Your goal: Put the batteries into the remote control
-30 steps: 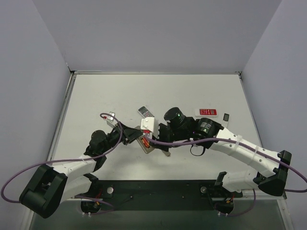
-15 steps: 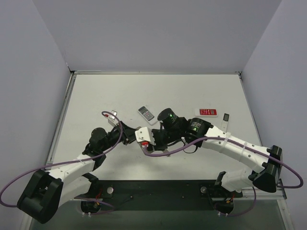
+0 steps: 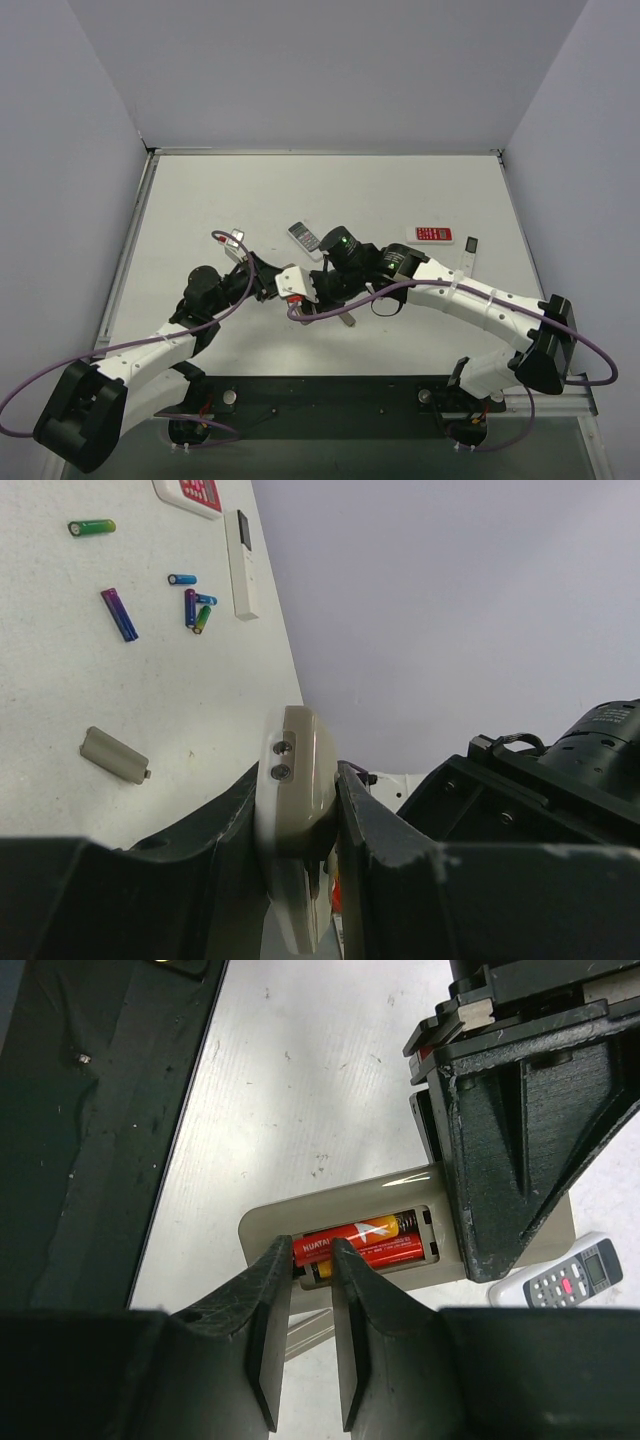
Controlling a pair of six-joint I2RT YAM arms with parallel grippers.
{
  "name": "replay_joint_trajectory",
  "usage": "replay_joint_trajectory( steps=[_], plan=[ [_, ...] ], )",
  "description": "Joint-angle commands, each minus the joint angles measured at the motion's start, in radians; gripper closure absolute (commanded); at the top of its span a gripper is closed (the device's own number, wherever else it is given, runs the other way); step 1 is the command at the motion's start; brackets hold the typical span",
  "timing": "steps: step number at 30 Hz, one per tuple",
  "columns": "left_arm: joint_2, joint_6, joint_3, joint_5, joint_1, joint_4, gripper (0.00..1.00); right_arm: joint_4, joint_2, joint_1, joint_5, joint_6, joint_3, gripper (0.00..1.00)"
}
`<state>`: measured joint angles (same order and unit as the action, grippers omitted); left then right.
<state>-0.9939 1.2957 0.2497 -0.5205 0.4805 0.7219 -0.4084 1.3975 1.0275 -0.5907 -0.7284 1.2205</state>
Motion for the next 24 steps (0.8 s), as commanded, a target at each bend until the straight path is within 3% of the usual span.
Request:
replay_joint_trajectory(
  steps=[1,24],
  plan=[
    [0.023,-0.018,0.053,-0.023,-0.006,0.033,1.0,0.006,0.012,-0.006,-0.043,-0.019,0.02,0.82],
    [0.073,0.025,0.062,-0.013,-0.003,0.043,1.0,0.095,0.112,0.014,0.049,0.06,0.017,0.94]
  ],
)
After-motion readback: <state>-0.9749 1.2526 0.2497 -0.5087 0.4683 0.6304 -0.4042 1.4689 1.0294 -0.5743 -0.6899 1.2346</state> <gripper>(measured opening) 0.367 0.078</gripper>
